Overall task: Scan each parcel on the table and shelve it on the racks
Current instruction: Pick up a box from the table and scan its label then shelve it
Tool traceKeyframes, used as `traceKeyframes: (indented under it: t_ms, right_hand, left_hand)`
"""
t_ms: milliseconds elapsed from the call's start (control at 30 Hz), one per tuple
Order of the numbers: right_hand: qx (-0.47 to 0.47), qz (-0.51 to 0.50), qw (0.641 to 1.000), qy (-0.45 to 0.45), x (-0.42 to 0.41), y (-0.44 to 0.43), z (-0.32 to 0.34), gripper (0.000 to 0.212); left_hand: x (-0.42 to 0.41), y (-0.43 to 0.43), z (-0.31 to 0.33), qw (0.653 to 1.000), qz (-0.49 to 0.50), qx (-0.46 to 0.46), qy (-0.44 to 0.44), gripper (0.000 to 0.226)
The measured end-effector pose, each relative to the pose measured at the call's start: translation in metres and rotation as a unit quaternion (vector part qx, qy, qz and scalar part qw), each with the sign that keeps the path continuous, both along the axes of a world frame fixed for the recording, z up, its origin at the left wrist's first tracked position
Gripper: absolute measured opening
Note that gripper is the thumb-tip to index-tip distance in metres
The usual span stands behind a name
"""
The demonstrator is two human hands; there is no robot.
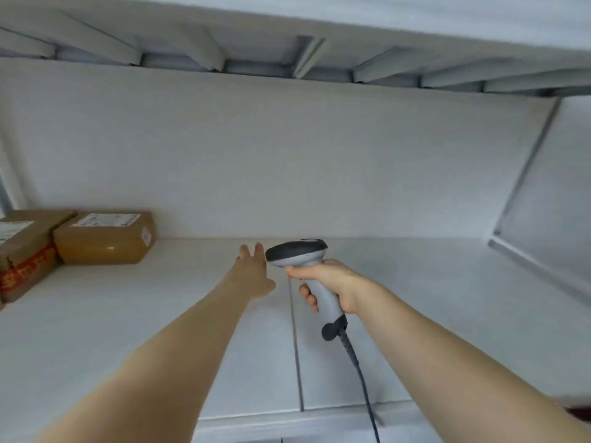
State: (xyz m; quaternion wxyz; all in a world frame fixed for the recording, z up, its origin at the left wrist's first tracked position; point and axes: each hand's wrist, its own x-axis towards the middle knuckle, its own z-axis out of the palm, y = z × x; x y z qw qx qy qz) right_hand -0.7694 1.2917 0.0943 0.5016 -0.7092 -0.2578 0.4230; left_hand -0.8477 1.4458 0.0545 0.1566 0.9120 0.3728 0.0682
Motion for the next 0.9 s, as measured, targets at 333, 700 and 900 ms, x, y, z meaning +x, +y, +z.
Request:
traceKeyframes:
  t_ms: [333,700,900]
  right_hand:
    - [0.049,-0.238,0.97,0.011,0.046,-0.324,-0.019,0.019]
    - [0.052,-0.541,0.839,0.022,0.086,-0.605,-0.065,0.014]
    - [0.033,-0.654,0.755,0.026,0.129,-0.733,-0.085,0.009]
  left_hand:
    - [0.116,-0.296,-0.005,0.956,-0.289,0.044,0.02,0.066]
    - [0.235,-0.59,-0.026,0.837,-0.544,0.055,0.018,0.071]
    - [0.321,-0.728,-0.056,0.771,-0.635,0.031,0.031,0.075]
